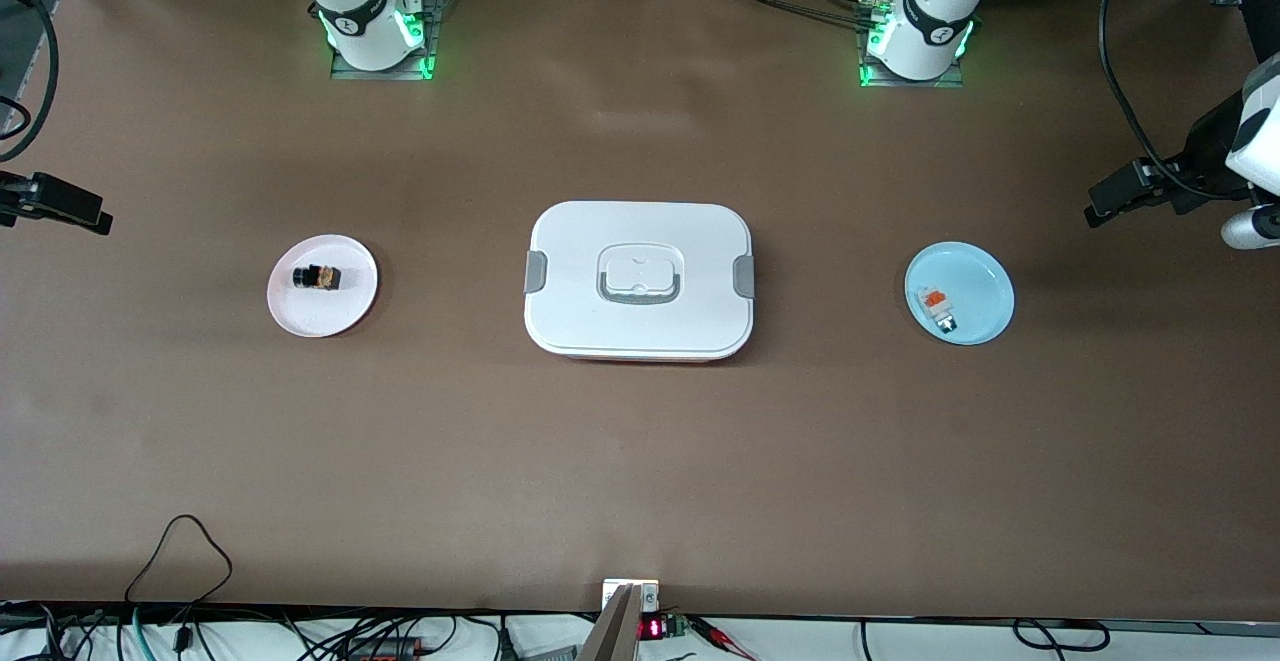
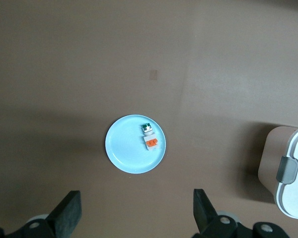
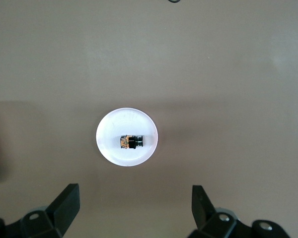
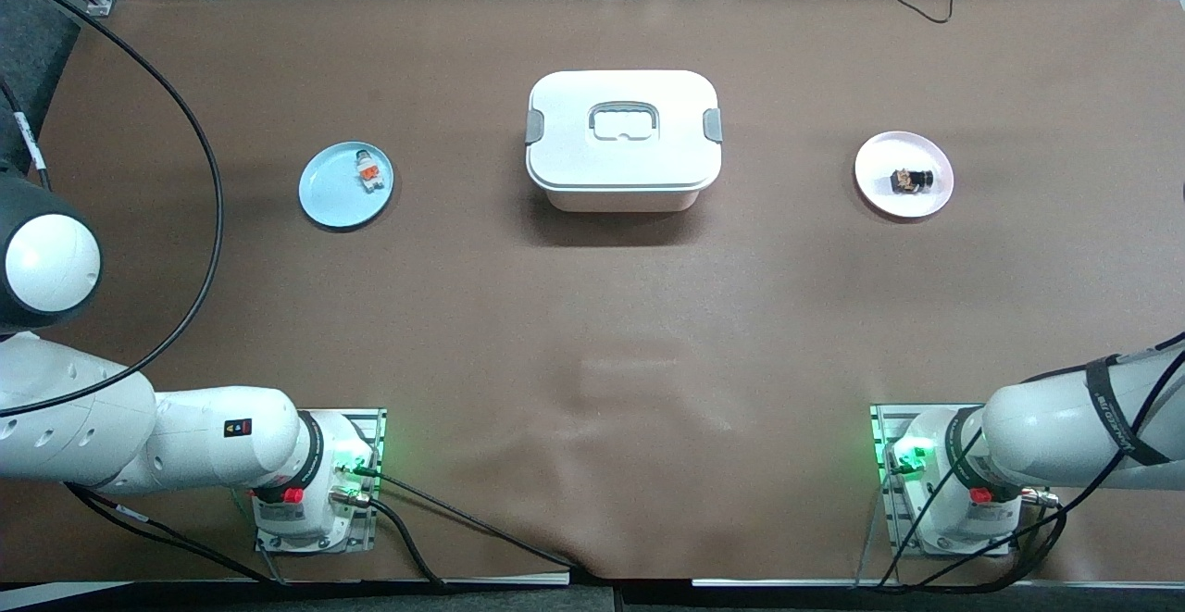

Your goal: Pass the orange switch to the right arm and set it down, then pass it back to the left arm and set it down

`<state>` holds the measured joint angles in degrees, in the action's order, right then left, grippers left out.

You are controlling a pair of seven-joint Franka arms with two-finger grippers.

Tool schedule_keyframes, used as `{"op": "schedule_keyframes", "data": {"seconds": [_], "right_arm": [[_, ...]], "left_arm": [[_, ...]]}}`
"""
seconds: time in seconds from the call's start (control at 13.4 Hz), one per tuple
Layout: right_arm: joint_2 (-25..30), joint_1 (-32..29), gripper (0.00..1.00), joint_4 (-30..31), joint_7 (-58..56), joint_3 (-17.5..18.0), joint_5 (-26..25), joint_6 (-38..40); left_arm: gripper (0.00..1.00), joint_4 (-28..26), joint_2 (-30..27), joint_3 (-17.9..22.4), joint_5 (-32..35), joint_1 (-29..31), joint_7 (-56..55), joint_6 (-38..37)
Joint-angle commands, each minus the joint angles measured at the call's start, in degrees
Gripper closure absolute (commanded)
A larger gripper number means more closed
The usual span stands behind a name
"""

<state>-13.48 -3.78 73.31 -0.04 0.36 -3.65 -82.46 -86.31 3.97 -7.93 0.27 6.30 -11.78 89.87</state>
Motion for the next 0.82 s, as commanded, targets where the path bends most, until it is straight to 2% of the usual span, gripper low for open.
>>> {"op": "schedule_keyframes", "data": {"seconds": [0.0, 0.37, 0.52, 0.6, 0.67, 0.74], "right_arm": [[1.5, 0.1, 0.0, 1.8, -0.3, -0.4, 0.9, -0.2], [3.7, 0.0, 0.0, 3.9, 0.4, -0.4, 1.3, 2.0], [6.3, 0.0, 0.0, 8.8, 0.3, -0.4, 1.3, -1.2], [9.4, 0.0, 0.0, 14.6, 0.2, -0.4, 1.3, -5.7], [11.5, 0.0, 0.0, 17.5, 0.2, -0.4, 1.3, -7.7], [11.6, 0.0, 0.0, 17.1, 0.0, -0.4, 1.3, -7.2]], "left_arm": [[0.01, 1.5, 0.5, -0.1, -0.6, 0.3, 0.2, -0.7], [0.01, 1.5, 0.5, -0.1, -0.6, 0.3, 0.2, -0.6], [0.01, 1.5, 0.5, -0.1, -0.6, 0.3, 0.2, -0.7], [0.01, 1.5, 0.5, -0.1, -0.6, 0.3, 0.2, -0.6], [0.01, 1.5, 0.5, -0.1, -0.6, 0.3, 0.2, -0.6], [0.01, 1.5, 0.5, -0.1, -0.6, 0.3, 0.2, -0.6]]}}
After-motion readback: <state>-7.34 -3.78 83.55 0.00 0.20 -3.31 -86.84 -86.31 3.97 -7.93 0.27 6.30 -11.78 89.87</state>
